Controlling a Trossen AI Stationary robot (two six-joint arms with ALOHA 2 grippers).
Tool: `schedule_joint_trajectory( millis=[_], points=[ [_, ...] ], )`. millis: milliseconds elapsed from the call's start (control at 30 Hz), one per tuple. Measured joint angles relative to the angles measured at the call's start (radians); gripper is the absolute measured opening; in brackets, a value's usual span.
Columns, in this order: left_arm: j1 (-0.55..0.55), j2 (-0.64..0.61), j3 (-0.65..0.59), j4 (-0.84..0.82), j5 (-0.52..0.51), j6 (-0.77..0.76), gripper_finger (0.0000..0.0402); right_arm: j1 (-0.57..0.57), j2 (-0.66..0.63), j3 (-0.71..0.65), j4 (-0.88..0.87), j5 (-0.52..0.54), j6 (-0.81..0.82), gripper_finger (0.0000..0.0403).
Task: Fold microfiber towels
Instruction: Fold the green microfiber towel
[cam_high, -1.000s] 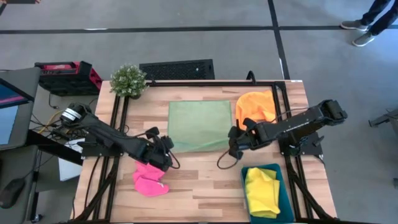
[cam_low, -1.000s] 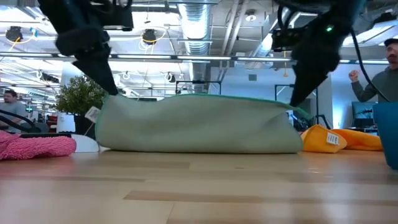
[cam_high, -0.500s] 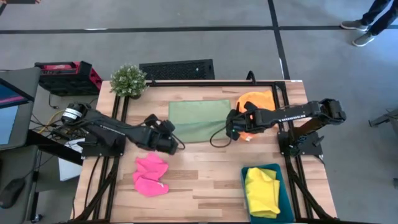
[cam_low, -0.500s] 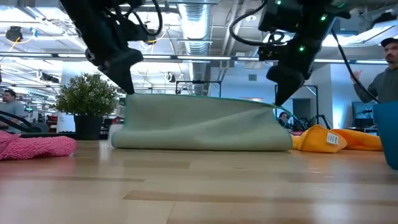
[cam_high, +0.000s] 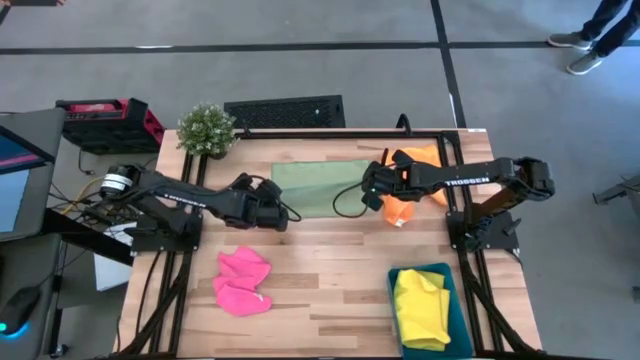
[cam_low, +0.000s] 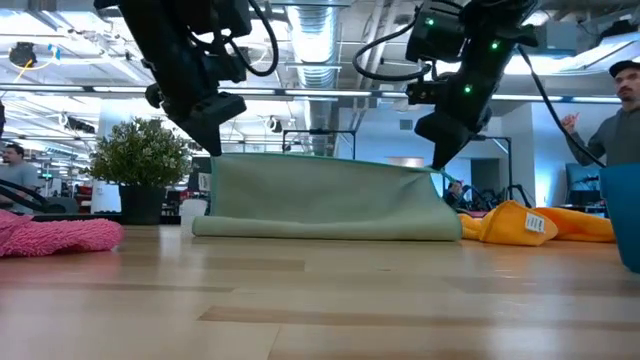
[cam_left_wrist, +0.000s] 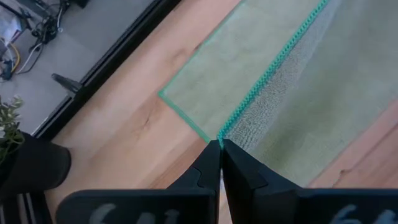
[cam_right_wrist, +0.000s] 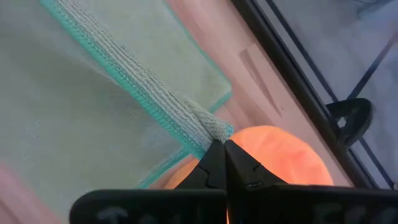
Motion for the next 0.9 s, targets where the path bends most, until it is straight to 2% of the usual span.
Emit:
schedule_joint_trajectory(
  millis=[233, 467, 667, 767, 900],
  points=[
    [0.027, 0.000, 0.000, 0.017, 0.023, 0.002, 0.0000, -0.018, 0.000, 0.000, 0.011, -0.021, -0.012, 0.0006],
    [0.056, 0.000, 0.000, 0.018, 0.023, -0.024, 0.0001, -0.018, 0.000, 0.000, 0.010, -0.095, -0.011, 0.0006],
    [0.097, 0.000, 0.000, 0.024, 0.022, -0.009, 0.0030, -0.022, 0.000, 0.000, 0.010, -0.096, -0.010, 0.0007],
    [0.122, 0.000, 0.000, 0.047, 0.021, 0.033, 0.0053, -0.031, 0.000, 0.000, 0.012, -0.095, -0.010, 0.0024],
    [0.160, 0.000, 0.000, 0.073, 0.020, 0.076, 0.0084, -0.048, 0.000, 0.000, 0.012, -0.094, -0.010, 0.0067]
  ],
)
